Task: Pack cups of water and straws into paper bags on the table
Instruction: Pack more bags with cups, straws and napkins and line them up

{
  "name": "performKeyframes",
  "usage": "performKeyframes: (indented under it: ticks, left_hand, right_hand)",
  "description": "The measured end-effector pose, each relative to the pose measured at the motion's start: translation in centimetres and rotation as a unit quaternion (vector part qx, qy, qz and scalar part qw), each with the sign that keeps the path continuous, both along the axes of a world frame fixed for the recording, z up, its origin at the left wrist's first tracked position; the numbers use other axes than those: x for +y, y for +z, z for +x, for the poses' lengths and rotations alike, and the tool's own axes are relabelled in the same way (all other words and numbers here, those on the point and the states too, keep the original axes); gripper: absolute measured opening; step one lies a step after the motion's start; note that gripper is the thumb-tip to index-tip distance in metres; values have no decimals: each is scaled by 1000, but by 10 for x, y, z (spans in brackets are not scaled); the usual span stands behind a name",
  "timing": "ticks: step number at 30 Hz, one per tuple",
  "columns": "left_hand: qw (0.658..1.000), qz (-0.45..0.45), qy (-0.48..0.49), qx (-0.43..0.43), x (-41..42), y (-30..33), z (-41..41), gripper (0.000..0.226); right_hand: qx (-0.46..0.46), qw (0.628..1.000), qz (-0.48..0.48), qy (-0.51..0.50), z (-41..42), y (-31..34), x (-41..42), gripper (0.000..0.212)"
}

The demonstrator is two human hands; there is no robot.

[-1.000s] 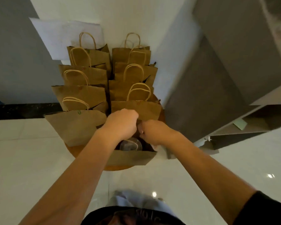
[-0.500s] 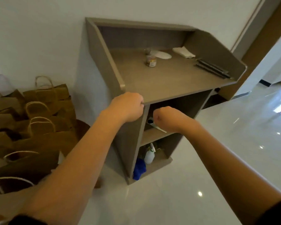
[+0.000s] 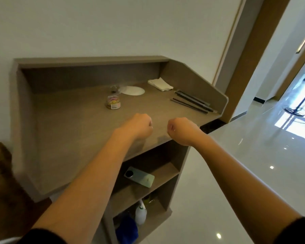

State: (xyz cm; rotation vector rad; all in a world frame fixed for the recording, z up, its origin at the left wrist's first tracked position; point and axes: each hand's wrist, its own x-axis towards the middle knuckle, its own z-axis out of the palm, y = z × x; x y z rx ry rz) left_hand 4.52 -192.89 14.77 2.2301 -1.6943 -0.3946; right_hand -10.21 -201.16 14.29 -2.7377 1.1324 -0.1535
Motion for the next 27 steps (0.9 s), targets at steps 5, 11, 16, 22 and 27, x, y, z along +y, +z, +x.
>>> performKeyframes:
  ticks: [5,11,16,22,27]
  left_hand:
    - [1000,-18,-8,-1,-100,12,32,24]
    - [999,-26,32,16,-186,-9,59,21]
    - [994,-43,86,61,-258,-28,81,20]
    - [977,-70,159,125,-330,-41,95,17]
    - [949,-89,209,220,-352,-46,107,23]
  right_hand:
    - [-52,998,20,-23,32,10,-93,15]
    - [-77,997,5,-21,65,3,-190,19]
    - [-127,992,2,-24,107,-12,-277,24]
    - [-107,994,-18,1,164,-29,-356,31]
    - [-47,994,-84,58,195,-45,-381,35]
